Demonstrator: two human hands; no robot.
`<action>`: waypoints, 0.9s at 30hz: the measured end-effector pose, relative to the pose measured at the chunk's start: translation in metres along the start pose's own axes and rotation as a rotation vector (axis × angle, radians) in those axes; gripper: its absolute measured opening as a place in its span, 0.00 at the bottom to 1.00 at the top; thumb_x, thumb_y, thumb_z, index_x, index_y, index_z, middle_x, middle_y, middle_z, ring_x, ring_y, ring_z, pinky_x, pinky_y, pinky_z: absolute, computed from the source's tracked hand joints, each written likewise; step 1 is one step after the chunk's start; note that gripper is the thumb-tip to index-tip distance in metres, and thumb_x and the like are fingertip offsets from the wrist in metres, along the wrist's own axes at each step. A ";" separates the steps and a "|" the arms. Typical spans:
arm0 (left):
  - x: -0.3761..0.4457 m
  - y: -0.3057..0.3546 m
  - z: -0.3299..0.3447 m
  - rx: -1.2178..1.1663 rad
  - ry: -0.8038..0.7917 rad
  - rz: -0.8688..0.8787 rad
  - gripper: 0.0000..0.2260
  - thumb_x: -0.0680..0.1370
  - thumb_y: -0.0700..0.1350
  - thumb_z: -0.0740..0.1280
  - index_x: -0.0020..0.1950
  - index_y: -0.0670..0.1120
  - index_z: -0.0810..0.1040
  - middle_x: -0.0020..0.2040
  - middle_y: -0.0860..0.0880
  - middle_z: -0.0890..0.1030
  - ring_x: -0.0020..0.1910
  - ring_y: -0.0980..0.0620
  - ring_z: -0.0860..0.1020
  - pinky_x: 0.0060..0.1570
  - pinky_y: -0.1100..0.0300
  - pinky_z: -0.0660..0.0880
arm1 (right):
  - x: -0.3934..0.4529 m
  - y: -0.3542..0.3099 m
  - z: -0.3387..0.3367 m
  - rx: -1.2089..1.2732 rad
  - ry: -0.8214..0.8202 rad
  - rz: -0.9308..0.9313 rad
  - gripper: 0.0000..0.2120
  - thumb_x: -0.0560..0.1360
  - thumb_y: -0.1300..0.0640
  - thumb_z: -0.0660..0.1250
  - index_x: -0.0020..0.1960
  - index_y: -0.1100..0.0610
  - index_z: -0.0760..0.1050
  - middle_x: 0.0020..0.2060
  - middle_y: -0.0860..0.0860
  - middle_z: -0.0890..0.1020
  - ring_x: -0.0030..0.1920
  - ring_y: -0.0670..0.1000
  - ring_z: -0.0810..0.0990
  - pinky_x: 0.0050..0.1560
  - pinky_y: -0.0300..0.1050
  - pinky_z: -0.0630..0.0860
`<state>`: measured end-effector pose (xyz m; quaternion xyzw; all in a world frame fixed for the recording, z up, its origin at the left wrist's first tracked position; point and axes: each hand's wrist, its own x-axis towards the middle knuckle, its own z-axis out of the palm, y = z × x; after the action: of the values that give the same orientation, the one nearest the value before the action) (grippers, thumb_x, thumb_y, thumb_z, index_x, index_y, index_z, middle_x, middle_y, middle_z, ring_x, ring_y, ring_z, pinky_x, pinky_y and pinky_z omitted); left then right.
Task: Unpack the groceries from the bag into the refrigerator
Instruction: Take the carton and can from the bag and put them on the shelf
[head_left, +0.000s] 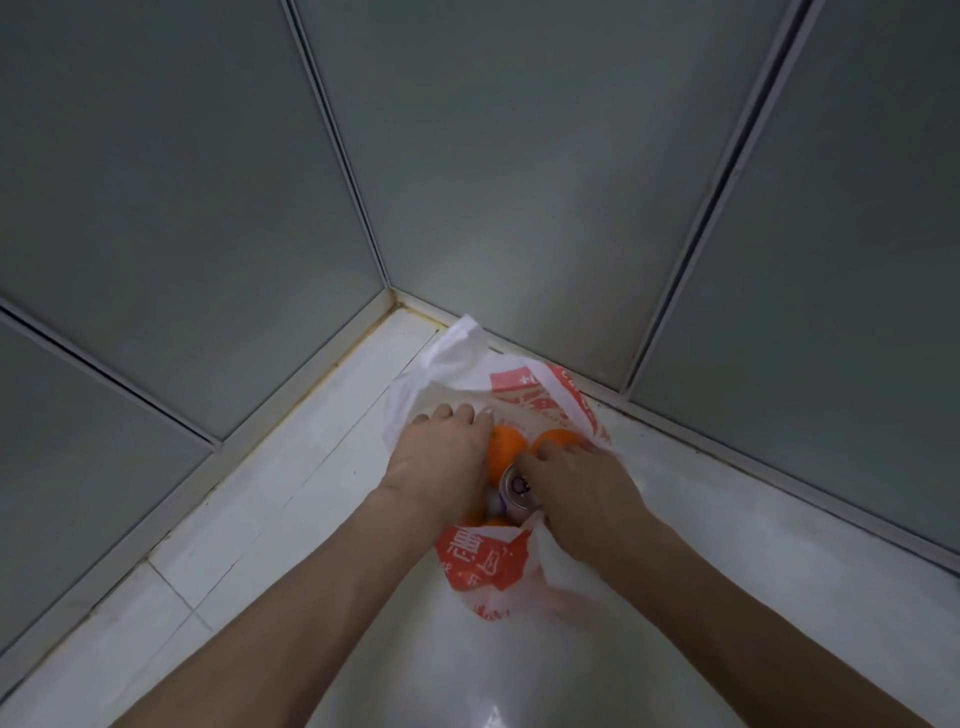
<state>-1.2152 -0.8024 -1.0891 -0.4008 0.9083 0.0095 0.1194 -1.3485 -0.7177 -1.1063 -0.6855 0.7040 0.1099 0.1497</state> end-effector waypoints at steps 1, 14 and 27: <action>0.002 0.000 0.001 -0.010 0.028 -0.012 0.19 0.82 0.51 0.64 0.73 0.50 0.68 0.65 0.47 0.76 0.62 0.46 0.75 0.62 0.52 0.74 | 0.002 0.000 0.001 -0.005 0.002 -0.004 0.25 0.81 0.50 0.67 0.75 0.51 0.63 0.68 0.53 0.75 0.67 0.57 0.75 0.71 0.55 0.72; -0.009 -0.011 -0.002 -0.016 0.048 -0.036 0.15 0.82 0.51 0.64 0.69 0.52 0.69 0.62 0.49 0.77 0.60 0.48 0.76 0.59 0.54 0.74 | 0.016 0.001 0.009 0.019 -0.060 -0.050 0.25 0.82 0.50 0.66 0.75 0.53 0.62 0.69 0.55 0.74 0.67 0.58 0.76 0.67 0.54 0.75; 0.007 0.020 0.004 -0.197 -0.167 -0.057 0.21 0.79 0.52 0.67 0.70 0.47 0.70 0.66 0.47 0.74 0.63 0.45 0.74 0.57 0.51 0.75 | -0.041 0.025 -0.050 0.359 0.179 0.015 0.30 0.76 0.37 0.69 0.74 0.42 0.64 0.70 0.43 0.71 0.63 0.48 0.77 0.59 0.43 0.78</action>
<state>-1.2336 -0.7938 -1.0963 -0.4340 0.8781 0.1284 0.1550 -1.3754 -0.6967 -1.0458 -0.6495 0.7280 -0.0776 0.2054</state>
